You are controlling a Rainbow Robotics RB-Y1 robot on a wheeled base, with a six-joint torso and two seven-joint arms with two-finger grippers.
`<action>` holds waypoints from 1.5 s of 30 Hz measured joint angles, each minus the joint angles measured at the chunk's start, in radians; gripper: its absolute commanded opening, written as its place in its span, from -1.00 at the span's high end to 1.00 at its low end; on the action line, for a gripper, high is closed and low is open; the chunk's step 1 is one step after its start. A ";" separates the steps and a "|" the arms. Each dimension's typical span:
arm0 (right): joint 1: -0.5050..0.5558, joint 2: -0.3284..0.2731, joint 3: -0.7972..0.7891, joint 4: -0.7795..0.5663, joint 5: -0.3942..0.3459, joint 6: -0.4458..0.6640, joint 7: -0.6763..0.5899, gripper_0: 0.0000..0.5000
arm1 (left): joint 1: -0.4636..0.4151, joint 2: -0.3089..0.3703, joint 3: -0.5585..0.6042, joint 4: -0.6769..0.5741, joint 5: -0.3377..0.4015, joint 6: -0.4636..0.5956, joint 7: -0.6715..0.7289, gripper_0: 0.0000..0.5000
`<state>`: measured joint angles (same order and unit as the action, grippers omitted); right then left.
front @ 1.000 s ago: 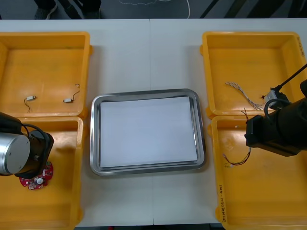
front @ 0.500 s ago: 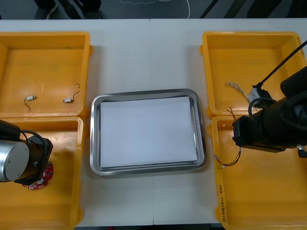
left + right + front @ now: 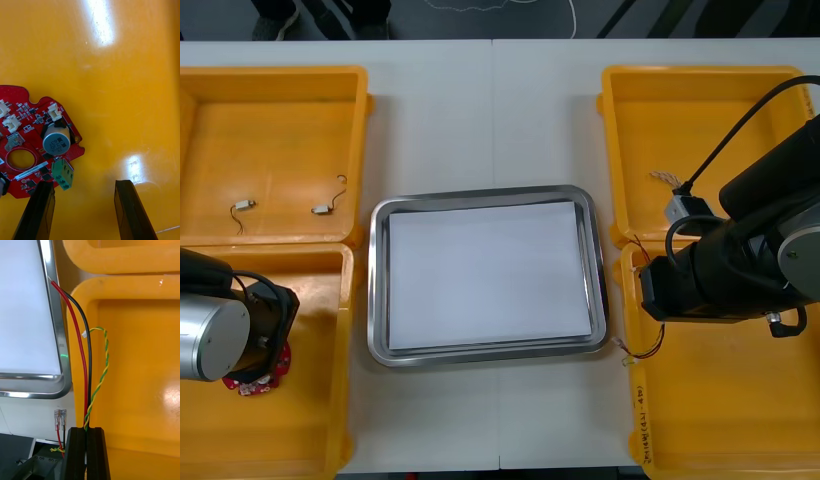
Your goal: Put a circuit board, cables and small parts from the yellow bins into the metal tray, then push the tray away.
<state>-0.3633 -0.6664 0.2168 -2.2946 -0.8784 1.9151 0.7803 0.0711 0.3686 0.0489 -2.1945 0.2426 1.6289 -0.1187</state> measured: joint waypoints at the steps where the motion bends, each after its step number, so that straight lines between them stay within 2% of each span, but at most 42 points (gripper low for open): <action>1: -0.001 0.003 0.000 0.000 0.000 0.000 0.016 1.00 | 0.000 0.000 0.000 0.000 0.000 -0.003 0.000 -0.83; 9: -0.007 0.024 0.003 0.000 0.014 0.000 0.053 1.00 | 0.004 0.000 0.000 0.001 -0.003 -0.009 0.000 -0.80; 42: -0.015 0.024 0.018 0.014 0.062 0.000 0.053 1.00 | 0.030 0.000 0.000 0.013 -0.021 -0.043 -0.019 -0.61; 45: -0.015 0.024 0.018 0.014 0.064 0.000 0.053 1.00 | 0.030 0.000 0.000 0.015 -0.022 -0.045 -0.021 -0.45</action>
<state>-0.3780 -0.6420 0.2349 -2.2807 -0.8142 1.9152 0.8338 0.1015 0.3686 0.0488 -2.1794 0.2203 1.5844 -0.1399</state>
